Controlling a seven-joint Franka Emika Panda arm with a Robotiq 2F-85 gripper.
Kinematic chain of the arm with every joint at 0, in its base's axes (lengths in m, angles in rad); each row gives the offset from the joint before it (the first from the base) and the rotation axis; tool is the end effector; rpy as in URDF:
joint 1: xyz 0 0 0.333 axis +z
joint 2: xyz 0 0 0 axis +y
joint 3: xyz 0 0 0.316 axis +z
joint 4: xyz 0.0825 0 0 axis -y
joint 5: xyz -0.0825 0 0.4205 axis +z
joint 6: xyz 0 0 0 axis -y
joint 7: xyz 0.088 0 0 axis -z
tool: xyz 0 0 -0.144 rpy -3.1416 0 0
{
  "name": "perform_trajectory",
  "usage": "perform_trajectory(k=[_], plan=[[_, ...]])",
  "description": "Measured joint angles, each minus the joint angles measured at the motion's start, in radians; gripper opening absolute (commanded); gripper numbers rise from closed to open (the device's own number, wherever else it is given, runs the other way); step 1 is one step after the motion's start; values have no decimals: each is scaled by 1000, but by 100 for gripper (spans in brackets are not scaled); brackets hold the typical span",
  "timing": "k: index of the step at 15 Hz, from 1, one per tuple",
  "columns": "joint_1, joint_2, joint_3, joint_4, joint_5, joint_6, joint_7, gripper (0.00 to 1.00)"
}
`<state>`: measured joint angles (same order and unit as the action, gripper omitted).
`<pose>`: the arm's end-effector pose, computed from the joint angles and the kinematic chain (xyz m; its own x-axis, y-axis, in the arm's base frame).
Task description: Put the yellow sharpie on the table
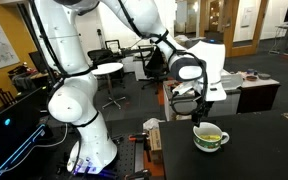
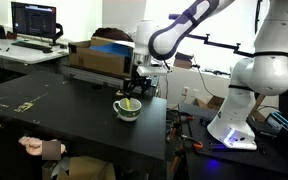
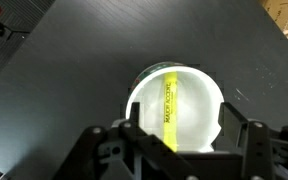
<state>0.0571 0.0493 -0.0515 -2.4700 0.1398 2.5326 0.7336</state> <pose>0.5001 0.0039 0.2082 0.6663 -0.7443 -0.0460 -0.7455 -0.6634 -0.0645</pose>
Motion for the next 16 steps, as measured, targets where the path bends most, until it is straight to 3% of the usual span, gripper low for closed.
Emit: perform_trajectory(k=[13,16], plan=[[-9,73,2,14,-3,-11,2,80],[-9,93,1,27,-14,-11,14,69]])
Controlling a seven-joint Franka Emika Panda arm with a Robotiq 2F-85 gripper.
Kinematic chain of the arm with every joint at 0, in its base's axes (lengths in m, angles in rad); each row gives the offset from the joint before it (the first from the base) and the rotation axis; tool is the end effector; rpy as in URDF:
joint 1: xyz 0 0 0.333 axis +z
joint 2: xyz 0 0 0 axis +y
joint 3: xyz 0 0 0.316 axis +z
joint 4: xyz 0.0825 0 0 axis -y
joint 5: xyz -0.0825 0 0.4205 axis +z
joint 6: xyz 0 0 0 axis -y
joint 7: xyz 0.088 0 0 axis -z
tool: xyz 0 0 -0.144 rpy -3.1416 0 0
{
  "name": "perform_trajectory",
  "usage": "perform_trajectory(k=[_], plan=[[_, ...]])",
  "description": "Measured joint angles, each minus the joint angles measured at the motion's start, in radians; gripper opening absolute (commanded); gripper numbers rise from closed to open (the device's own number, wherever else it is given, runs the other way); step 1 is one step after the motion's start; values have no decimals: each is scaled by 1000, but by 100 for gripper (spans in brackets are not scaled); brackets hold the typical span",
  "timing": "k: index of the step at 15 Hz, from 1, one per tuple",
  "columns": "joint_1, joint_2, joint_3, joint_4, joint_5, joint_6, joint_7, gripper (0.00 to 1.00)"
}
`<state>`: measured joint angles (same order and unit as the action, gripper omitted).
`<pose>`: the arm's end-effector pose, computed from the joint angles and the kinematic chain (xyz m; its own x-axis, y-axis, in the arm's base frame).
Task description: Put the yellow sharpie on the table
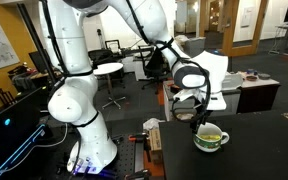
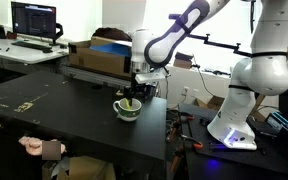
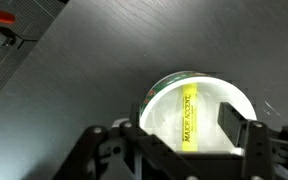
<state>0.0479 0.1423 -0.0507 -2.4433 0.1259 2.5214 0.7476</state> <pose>0.4972 -0.0008 0.1713 0.6536 -0.7516 -0.0891 -0.7545 -0.6563 0.0019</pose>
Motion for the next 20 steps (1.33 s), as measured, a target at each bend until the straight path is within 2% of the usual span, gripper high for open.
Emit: perform_trajectory(k=[2,3,10,14,20], plan=[[0,11,-1,9,-10,0,8,65],[0,16,-2,14,-15,0,9,60],[0,42,-8,41,-80,1,51,67],[1,62,-17,62,-126,1,66,64],[2,102,-20,106,-130,1,66,58]])
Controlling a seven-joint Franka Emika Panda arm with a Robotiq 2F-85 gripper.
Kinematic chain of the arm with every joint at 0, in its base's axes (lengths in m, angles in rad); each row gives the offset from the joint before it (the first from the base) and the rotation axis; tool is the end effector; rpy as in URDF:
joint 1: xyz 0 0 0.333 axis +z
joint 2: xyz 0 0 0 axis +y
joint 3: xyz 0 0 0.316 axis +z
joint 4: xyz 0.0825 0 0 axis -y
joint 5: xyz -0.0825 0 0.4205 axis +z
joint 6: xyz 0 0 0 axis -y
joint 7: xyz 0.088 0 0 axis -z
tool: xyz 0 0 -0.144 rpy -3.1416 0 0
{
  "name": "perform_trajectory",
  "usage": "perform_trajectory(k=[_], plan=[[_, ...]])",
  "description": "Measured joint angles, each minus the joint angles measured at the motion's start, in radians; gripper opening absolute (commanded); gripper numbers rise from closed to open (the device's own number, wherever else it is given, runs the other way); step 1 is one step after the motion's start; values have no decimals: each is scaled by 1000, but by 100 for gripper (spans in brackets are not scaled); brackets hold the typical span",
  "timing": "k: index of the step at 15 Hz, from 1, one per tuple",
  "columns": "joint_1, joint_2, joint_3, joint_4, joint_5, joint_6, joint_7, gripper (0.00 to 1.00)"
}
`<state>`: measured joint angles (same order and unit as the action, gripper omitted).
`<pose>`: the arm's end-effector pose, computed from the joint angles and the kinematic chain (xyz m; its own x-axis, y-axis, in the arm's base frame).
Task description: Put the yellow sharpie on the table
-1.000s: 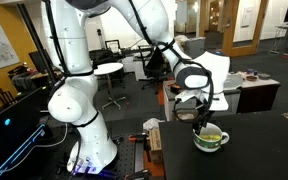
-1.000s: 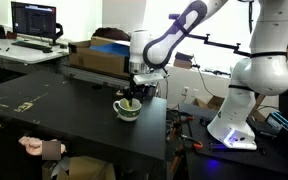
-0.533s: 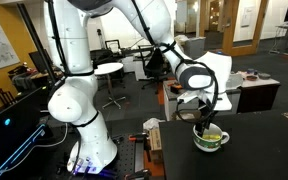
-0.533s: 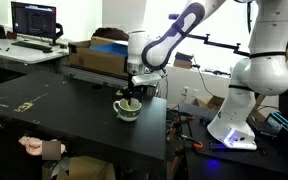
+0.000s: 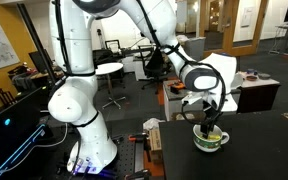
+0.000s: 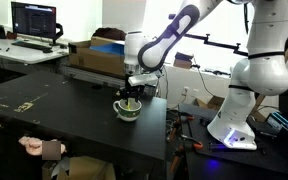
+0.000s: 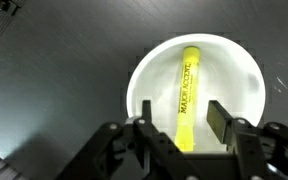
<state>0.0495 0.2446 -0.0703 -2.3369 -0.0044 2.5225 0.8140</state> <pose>0.5292 -0.0129 0.1586 0.6744 -0.7379 -0.0261 -0.7360 -0.6747 0.0558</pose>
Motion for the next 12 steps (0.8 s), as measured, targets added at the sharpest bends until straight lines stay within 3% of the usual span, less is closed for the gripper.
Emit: perform_trajectory(k=[12], plan=[[0,76,-9,98,0,-38,0,60]])
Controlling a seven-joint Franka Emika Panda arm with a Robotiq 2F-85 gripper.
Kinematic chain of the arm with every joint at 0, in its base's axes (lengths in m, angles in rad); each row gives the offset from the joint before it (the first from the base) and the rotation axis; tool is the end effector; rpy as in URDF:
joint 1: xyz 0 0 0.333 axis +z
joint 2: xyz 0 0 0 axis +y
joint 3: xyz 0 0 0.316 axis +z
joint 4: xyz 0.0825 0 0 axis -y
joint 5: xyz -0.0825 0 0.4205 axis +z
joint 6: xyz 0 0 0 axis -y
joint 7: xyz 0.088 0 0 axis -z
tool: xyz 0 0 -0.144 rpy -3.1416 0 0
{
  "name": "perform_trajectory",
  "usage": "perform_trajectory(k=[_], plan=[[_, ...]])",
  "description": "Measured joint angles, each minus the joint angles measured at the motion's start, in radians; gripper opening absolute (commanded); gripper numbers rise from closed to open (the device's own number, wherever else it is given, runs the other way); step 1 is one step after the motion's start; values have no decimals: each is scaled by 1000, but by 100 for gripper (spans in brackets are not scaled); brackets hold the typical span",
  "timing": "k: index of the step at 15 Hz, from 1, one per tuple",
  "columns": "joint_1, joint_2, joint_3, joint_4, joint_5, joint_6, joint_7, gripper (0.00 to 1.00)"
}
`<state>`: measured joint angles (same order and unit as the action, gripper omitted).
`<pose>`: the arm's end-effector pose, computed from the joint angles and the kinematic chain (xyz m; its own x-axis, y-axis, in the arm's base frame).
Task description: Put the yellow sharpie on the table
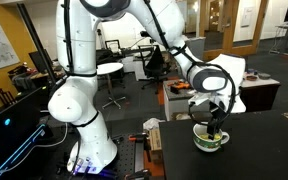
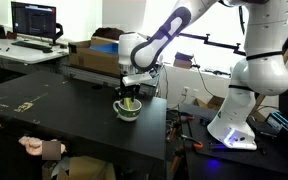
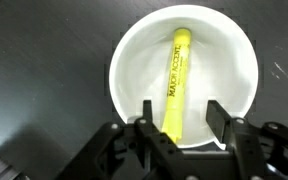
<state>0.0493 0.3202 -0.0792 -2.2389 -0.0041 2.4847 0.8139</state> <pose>0.5549 -0.0190 0.1516 0.6683 -0.7433 -0.0307 -0.7402 -0.6685 0.0721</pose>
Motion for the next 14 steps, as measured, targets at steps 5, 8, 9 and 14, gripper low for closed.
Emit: perform_trajectory(k=[5,8,9,14], plan=[[0,33,-6,46,1,-64,0,23],[0,43,-11,63,1,-84,0,1],[0,45,-13,67,1,-87,0,1],[0,46,-14,77,2,-100,0,5]])
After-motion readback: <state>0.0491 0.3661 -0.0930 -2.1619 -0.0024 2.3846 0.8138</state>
